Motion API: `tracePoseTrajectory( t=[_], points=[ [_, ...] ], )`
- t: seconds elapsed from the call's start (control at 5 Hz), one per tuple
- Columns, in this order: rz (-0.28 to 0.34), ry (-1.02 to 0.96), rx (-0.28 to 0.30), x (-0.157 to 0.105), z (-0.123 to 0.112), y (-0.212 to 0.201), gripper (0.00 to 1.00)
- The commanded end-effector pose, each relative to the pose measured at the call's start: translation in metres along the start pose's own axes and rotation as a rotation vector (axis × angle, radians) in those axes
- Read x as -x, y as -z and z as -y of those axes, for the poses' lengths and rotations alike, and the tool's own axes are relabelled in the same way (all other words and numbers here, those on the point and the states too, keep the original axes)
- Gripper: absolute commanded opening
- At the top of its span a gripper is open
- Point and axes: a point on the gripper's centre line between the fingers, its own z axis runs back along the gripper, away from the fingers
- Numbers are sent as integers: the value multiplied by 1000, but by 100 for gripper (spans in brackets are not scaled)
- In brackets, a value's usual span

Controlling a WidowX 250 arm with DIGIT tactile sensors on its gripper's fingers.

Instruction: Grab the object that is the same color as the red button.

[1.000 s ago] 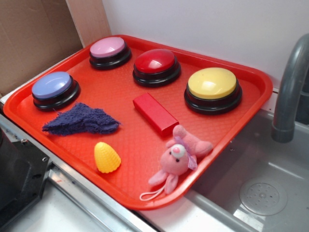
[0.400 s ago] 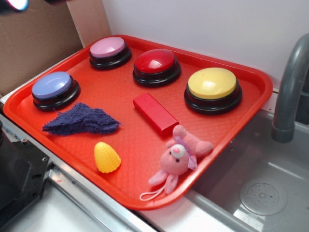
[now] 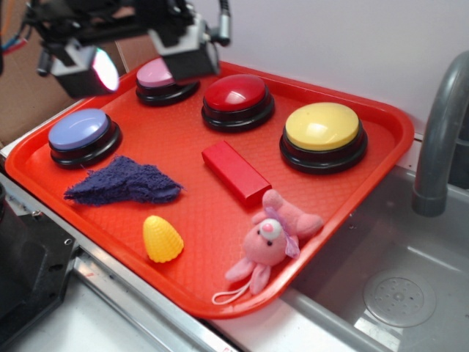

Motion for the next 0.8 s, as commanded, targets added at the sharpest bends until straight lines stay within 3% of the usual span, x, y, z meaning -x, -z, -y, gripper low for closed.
tracePoseTrajectory(
  t=[0.0, 0.6],
  points=[
    [-21, -105, -33, -20, 17, 55, 100],
    [-55, -167, -55, -30, 20, 112, 100]
  ],
)
